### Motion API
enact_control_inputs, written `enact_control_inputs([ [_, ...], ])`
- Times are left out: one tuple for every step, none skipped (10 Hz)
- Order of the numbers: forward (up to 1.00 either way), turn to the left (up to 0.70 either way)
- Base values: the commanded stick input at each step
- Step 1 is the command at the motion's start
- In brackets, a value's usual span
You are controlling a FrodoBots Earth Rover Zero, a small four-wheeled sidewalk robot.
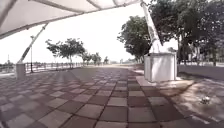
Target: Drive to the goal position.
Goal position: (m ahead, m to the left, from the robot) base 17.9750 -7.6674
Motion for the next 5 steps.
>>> enact_control_inputs([
  [0.70, 0.00],
  [0.70, 0.00],
  [0.70, 0.00],
  [0.70, 0.00],
  [0.70, 0.00],
])
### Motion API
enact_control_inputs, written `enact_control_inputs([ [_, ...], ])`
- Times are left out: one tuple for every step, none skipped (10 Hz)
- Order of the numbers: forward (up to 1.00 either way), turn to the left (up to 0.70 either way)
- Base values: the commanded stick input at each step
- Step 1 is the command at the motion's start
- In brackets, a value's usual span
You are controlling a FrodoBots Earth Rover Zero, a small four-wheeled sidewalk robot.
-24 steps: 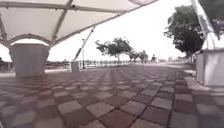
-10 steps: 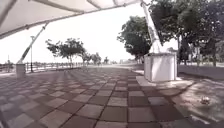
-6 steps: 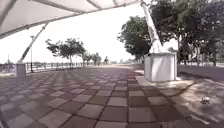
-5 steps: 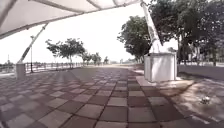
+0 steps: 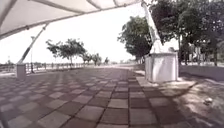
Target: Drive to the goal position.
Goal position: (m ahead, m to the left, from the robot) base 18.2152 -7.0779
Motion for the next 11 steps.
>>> enact_control_inputs([
  [0.70, 0.00],
  [0.70, 0.00],
  [0.70, 0.00],
  [0.70, 0.00],
  [0.70, 0.00],
  [0.70, 0.00],
  [0.70, 0.00],
  [0.70, 0.00],
  [0.70, 0.00],
  [0.70, 0.00],
  [0.70, 0.00],
])
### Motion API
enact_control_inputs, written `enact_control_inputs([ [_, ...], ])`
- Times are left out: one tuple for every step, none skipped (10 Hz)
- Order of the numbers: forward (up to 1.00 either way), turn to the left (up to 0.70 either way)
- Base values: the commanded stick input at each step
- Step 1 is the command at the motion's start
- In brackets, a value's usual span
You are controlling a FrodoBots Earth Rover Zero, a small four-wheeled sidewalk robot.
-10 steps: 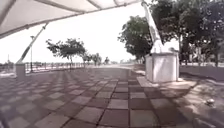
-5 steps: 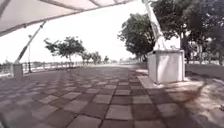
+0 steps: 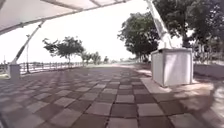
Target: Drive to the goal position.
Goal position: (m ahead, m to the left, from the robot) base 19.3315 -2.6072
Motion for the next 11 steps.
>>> enact_control_inputs([
  [0.70, 0.00],
  [0.70, 0.00],
  [0.70, 0.00],
  [0.70, 0.00],
  [0.70, 0.00],
  [0.70, 0.00],
  [0.75, 0.00],
  [0.85, 0.00],
  [0.85, 0.00],
  [0.85, 0.00],
  [0.85, 0.00],
])
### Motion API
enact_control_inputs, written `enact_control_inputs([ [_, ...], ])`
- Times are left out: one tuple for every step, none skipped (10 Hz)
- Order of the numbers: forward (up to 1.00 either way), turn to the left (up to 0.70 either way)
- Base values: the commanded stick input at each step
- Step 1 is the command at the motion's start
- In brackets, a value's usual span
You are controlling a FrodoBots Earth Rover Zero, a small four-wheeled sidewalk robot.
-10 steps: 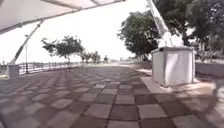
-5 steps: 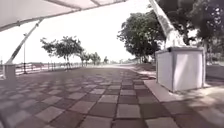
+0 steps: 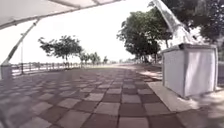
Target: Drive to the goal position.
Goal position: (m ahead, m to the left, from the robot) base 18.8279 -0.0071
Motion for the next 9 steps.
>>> enact_control_inputs([
  [0.85, 0.00],
  [0.85, 0.00],
  [0.85, 0.00],
  [0.85, 0.00],
  [0.85, 0.00],
  [0.85, 0.00],
  [0.85, 0.00],
  [0.85, 0.00],
  [0.85, 0.00],
])
